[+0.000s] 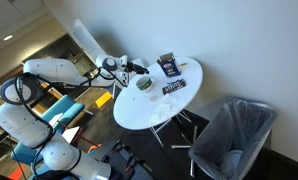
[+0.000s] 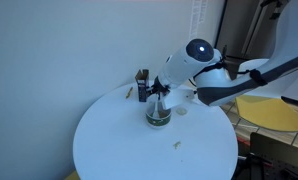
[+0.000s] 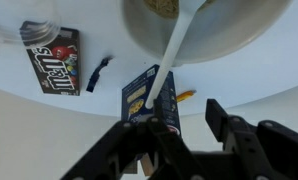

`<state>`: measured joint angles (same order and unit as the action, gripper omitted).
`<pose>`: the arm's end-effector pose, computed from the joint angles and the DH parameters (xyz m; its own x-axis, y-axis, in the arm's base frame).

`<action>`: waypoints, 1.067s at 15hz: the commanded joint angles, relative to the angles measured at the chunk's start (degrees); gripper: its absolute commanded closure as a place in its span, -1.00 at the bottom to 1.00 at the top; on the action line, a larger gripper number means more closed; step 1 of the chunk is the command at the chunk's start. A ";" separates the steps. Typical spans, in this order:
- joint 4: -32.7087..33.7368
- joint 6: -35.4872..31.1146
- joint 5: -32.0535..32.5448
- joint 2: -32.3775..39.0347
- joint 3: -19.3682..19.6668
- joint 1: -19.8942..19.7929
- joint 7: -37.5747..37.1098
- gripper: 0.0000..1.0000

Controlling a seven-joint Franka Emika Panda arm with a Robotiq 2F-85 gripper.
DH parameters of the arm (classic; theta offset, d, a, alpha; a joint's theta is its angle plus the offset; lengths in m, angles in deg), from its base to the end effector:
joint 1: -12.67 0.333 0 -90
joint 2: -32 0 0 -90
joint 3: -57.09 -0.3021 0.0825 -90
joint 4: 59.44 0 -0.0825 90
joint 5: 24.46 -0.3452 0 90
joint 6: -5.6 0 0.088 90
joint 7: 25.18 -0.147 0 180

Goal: Use the spoon to stir the pot

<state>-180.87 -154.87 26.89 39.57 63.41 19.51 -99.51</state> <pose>0.5852 0.0329 0.3793 0.6468 -0.3866 0.6574 -0.4652 -0.8831 -0.0616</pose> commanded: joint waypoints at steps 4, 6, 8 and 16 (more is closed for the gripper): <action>-3.28 13.94 -21.18 -6.64 -4.90 -1.74 19.77 -0.98; -0.52 22.53 -31.10 -8.26 -5.68 -2.04 28.63 -1.00; 1.42 29.23 -34.36 -9.75 -5.92 -2.46 31.48 -1.00; 4.68 37.10 -35.44 -11.99 -6.92 -4.47 33.55 -1.00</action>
<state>-176.28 -117.87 -8.39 27.56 57.82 16.40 -66.06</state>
